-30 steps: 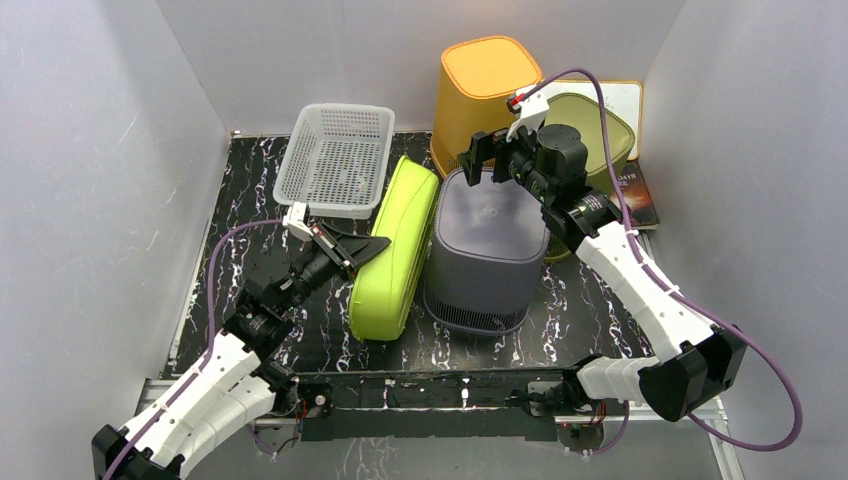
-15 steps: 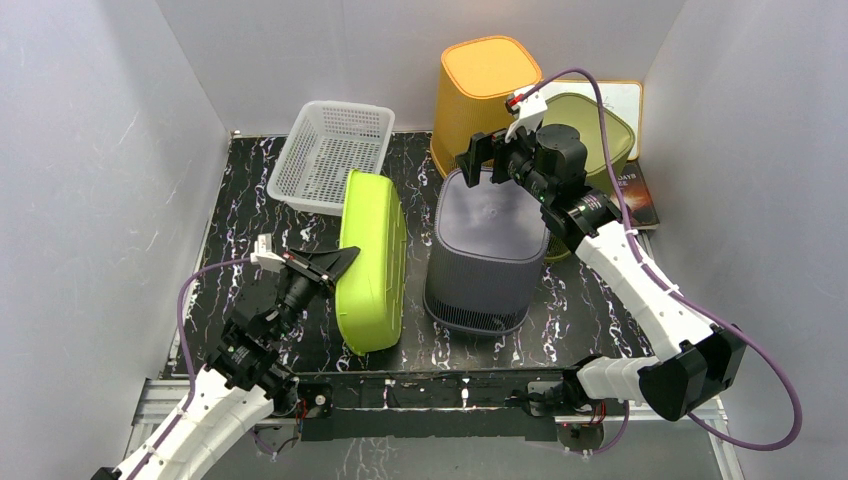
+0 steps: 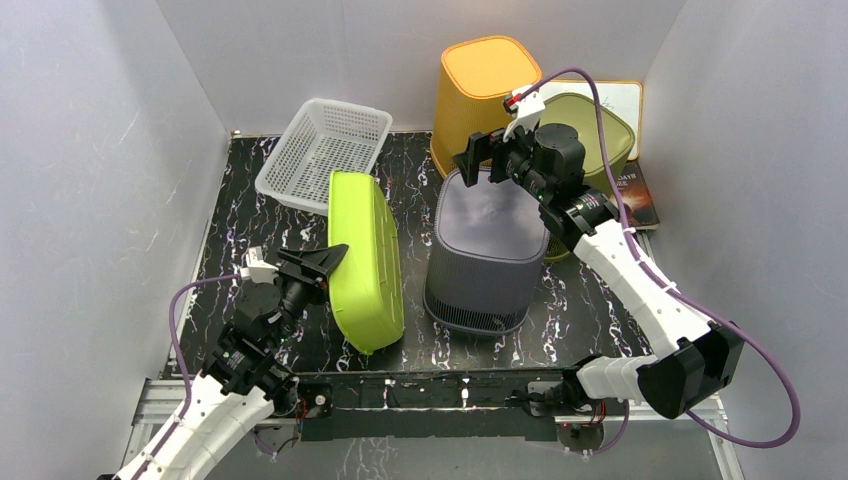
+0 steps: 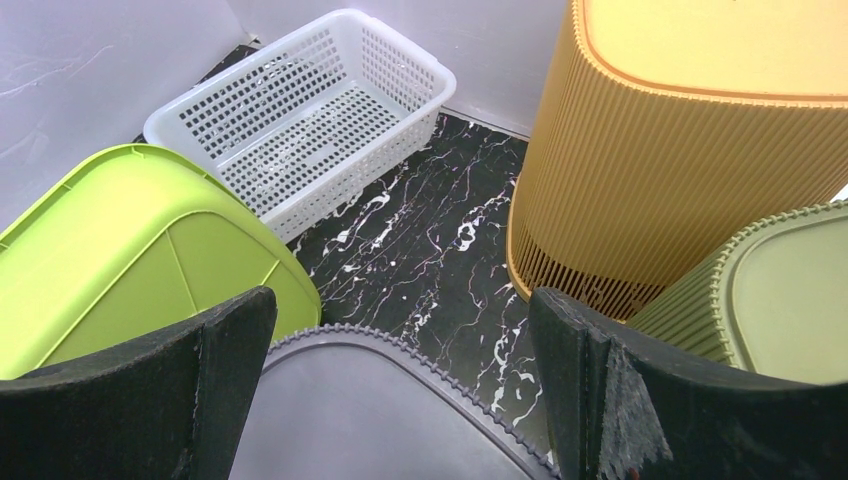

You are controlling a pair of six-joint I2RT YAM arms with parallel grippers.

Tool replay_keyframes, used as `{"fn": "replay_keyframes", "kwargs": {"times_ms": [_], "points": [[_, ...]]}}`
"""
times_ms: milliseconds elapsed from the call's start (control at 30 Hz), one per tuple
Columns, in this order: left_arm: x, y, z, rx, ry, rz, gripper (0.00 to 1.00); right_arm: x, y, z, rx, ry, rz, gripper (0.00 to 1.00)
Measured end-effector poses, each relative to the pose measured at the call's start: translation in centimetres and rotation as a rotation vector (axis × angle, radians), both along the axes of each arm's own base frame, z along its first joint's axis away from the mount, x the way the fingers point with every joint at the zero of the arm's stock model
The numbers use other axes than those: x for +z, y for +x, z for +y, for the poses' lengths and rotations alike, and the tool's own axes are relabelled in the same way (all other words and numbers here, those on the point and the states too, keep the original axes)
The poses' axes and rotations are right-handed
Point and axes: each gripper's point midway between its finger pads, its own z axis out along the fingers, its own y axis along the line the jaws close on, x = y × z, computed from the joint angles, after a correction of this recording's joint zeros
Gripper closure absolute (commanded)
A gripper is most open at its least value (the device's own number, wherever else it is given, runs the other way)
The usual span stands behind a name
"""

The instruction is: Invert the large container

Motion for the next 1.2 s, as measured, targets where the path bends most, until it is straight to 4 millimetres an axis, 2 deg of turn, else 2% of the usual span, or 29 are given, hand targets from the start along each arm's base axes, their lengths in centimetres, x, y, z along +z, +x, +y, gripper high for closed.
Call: {"fn": "replay_keyframes", "kwargs": {"times_ms": [300, 633, 733, 800, 833, 867, 933, 1000, 1067, 1200], "points": [[-0.8, 0.2, 0.8, 0.063, -0.049, 0.067, 0.34, -0.1, -0.1, 0.1, 0.01, -0.001, 0.004, 0.03], [-1.9, 0.3, 1.9, 0.128, -0.075, 0.097, 0.33, -2.4, -0.1, 0.9, 0.051, -0.038, 0.08, 0.04], [-2.6, 0.6, 2.4, 0.162, -0.074, 0.11, 0.33, -2.5, 0.0, 1.1, 0.061, -0.044, 0.09, 0.04], [-4.6, 0.5, 3.2, 0.199, -0.033, 0.155, 0.33, -2.3, 0.0, 1.3, 0.066, -0.044, 0.087, 0.04], [-6.4, 0.4, 3.9, 0.226, 0.007, 0.196, 0.33, -2.3, 0.0, 1.3, 0.068, -0.043, 0.086, 0.04], [-8.4, 0.0, 4.4, 0.241, 0.058, 0.243, 0.33, -2.3, 0.0, 1.3, 0.07, -0.043, 0.085, 0.04], [-13.7, -1.6, 5.6, 0.252, 0.187, 0.384, 0.33, -2.2, 0.0, 1.4, 0.073, -0.045, 0.083, 0.04], [-17.5, -3.5, 6.4, 0.231, 0.292, 0.503, 0.33, -2.2, -0.1, 1.5, 0.075, -0.048, 0.081, 0.04], [-19.1, -4.9, 6.7, 0.205, 0.35, 0.572, 0.33, -2.2, -0.1, 1.5, 0.078, -0.048, 0.08, 0.04], [-19.4, -5.3, 6.9, 0.187, 0.394, 0.593, 0.33, -2.2, -0.1, 1.6, 0.082, -0.05, 0.079, 0.04]]}}
